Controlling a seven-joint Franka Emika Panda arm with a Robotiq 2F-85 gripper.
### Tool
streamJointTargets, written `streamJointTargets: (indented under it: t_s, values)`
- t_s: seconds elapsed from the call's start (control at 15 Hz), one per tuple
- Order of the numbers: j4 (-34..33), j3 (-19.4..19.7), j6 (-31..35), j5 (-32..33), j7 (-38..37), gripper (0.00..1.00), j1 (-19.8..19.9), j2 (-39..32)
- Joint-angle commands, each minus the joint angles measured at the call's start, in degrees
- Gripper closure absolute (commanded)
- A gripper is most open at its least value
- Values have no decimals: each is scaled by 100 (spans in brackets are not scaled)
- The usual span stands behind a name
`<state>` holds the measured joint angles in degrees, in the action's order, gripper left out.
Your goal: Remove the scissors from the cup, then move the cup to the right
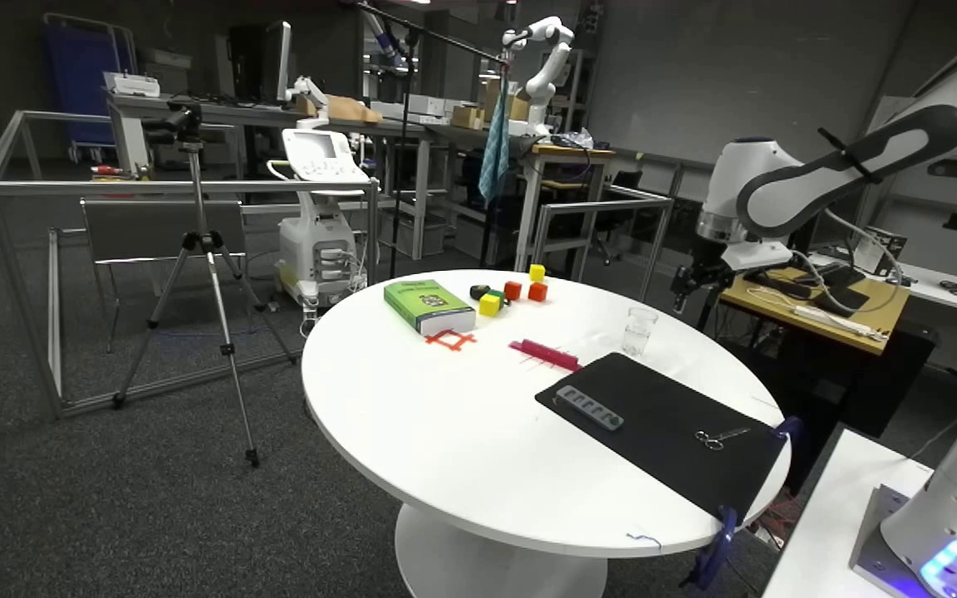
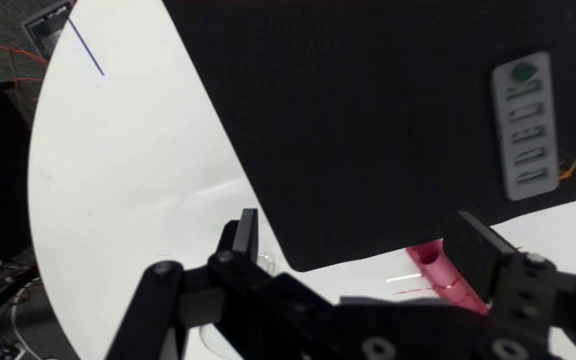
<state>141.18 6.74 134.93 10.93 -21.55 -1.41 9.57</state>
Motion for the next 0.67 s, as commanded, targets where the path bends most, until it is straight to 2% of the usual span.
streamJointTargets:
  t_s: [0.0, 0.27, 0.47, 0.53, 0.6]
  values:
    - [977, -152, 166, -877, 1126, 0, 42, 1184]
    - [1378, -121, 39, -1628, 1880, 0, -33, 1876]
    - [1568, -75, -60, -1953, 2217, 0, -48, 2282]
    - [1313, -239, -11, -1783, 1967, 0, 84, 1833]
    - [1378, -228, -21, -1842, 2036, 0, 75, 1956]
